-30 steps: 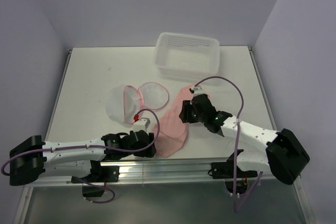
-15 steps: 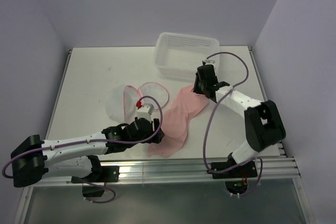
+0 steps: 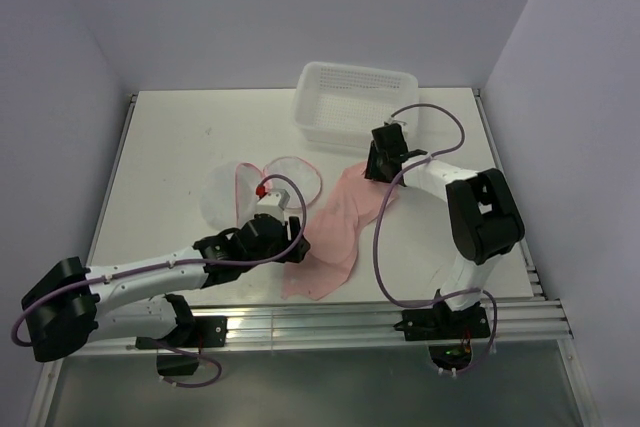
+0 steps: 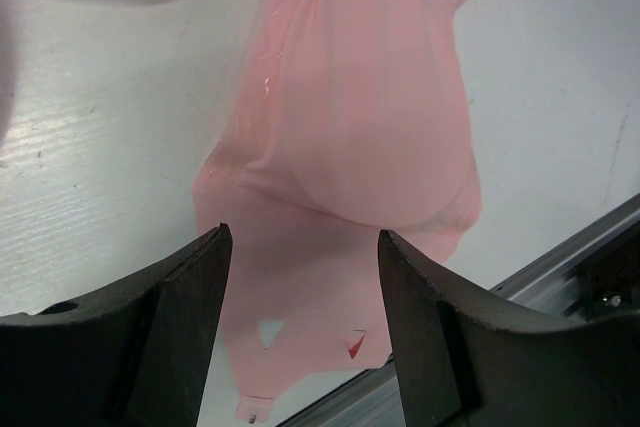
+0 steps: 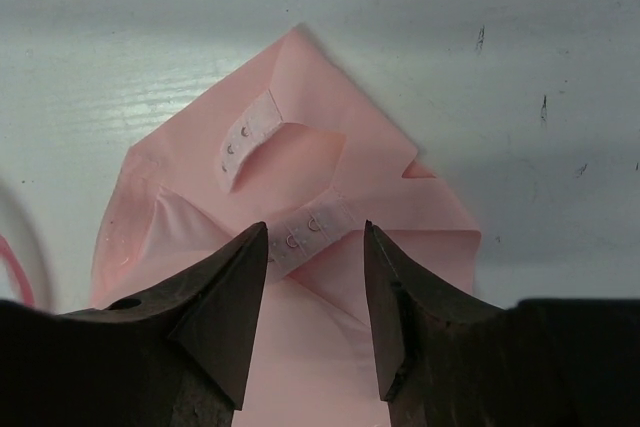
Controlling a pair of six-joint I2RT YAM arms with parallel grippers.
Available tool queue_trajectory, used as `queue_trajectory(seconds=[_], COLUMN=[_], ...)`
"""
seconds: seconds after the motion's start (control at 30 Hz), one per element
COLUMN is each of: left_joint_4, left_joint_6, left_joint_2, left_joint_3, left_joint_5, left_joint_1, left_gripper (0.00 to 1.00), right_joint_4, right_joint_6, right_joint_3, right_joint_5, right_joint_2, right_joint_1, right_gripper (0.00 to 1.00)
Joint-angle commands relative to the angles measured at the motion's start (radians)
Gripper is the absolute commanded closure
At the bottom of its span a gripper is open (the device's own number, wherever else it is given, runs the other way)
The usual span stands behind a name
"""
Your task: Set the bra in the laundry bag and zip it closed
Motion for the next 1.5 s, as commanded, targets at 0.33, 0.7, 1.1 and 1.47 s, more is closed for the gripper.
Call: queue_trajectory(seconds=[0.33, 0.7, 1.1, 1.47], left_joint_4=[-0.083, -0.118, -0.092, -0.095], left_joint_6=[-0.025, -0.140, -0.137, -0.147], left_joint_2=[-0.039, -0.107, -0.039, -0.064], left_joint_3=[-0.051, -0.150, -0.130, -0.150], left_joint_5=[0.053, 0.148, 0.124, 0.115], left_joint_1=[0.015, -0.021, -0.064, -0.064], left_gripper=[0.34, 0.32, 0.32, 0.32], right_joint_4=[0.034, 0.100, 0.053, -0.024], right_joint_6=[0.001, 0.016, 0.016, 0.010], right_joint_3=[0.104, 0.081, 0.081, 0.208], right_joint_5=[-0.015, 0.014, 0.017, 0.049], right_joint_2=[0.092, 0.048, 0.077, 0.184], right_joint_1=[-0.014, -0.016, -0.014, 0.006], right_gripper=[0.74, 0.89, 0.56, 0.45])
